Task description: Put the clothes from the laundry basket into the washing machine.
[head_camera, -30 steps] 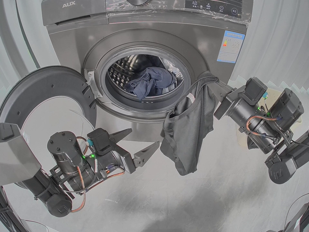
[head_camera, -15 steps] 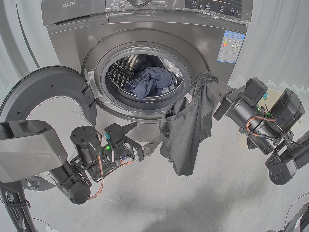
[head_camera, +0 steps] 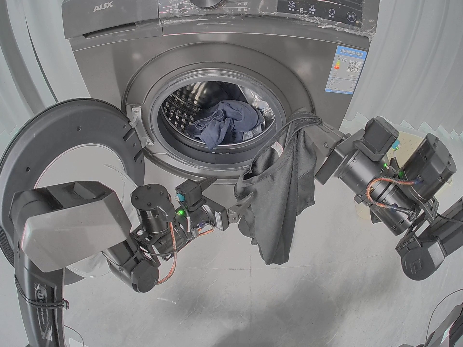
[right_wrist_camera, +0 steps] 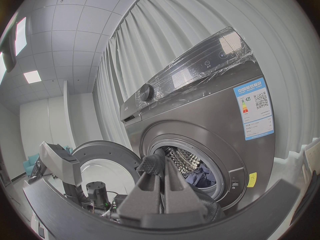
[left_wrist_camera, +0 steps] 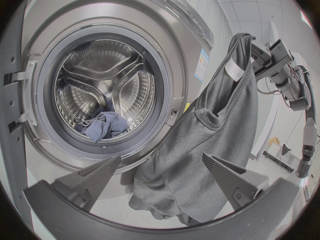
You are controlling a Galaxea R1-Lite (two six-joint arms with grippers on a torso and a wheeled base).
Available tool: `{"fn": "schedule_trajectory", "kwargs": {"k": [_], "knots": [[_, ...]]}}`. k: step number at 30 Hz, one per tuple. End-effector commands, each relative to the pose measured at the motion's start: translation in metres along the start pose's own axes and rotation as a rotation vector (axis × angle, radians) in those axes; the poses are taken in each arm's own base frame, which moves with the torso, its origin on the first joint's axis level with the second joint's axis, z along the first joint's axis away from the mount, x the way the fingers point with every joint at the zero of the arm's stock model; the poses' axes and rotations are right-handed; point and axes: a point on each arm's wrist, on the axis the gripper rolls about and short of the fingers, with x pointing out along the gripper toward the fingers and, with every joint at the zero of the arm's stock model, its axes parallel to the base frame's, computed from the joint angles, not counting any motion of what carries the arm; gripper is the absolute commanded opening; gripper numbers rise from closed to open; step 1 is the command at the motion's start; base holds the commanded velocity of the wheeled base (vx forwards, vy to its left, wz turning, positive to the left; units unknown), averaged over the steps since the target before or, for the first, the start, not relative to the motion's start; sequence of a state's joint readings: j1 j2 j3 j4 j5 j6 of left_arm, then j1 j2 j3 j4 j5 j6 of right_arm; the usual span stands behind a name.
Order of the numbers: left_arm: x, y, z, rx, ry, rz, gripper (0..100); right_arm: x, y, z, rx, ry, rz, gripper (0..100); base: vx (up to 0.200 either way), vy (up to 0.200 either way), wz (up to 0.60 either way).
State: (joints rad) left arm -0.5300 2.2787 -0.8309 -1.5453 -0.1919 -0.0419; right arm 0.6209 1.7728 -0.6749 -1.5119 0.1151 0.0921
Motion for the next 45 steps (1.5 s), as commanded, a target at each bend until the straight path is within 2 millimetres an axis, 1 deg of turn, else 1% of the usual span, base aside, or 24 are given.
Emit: {"fn": "schedule_trajectory", "kwargs": {"k": [1, 12, 20, 26, 27, 34, 38, 40, 45], "knots": [[0.011, 0.002, -0.012, 0.009, -0.002, 0.004, 100, 0.000, 0.001, -0.001, 0.002, 0.002, 0.004, 0, 0.000, 0.000, 0.00], [0.026, 0.004, -0.001, 0.025, -0.071, -0.005, 100, 0.000, 0.003, -0.004, 0.008, 0.012, 0.007, 0, 0.000, 0.000, 0.00], [0.030, 0.001, -0.002, 0.032, -0.082, -0.022, 100, 0.000, 0.003, -0.005, 0.008, 0.014, 0.009, 0, 0.000, 0.000, 0.00], [0.035, 0.002, -0.002, 0.035, -0.098, -0.021, 100, 0.000, 0.003, -0.006, 0.008, 0.017, 0.010, 0, 0.000, 0.000, 0.00], [0.035, 0.002, -0.001, 0.037, -0.100, -0.021, 0, 0.000, 0.003, -0.006, 0.008, 0.017, 0.010, 0, 0.000, 0.000, 0.00], [0.040, 0.001, 0.004, 0.043, -0.127, -0.021, 0, 0.000, 0.003, -0.007, 0.008, 0.022, 0.008, 0, 0.000, 0.000, 0.00], [0.037, 0.005, 0.009, 0.046, -0.136, -0.006, 0, 0.000, 0.002, -0.007, 0.007, 0.022, 0.007, 0, 0.000, 0.000, 0.00], [0.034, 0.006, 0.015, 0.050, -0.144, -0.002, 0, -0.001, 0.001, -0.008, 0.006, 0.024, 0.004, 0, 0.000, 0.000, 0.00], [0.008, 0.009, 0.038, 0.059, -0.135, 0.023, 0, -0.003, 0.000, -0.010, 0.006, 0.037, 0.001, 0, 0.000, 0.000, 0.00]]}}
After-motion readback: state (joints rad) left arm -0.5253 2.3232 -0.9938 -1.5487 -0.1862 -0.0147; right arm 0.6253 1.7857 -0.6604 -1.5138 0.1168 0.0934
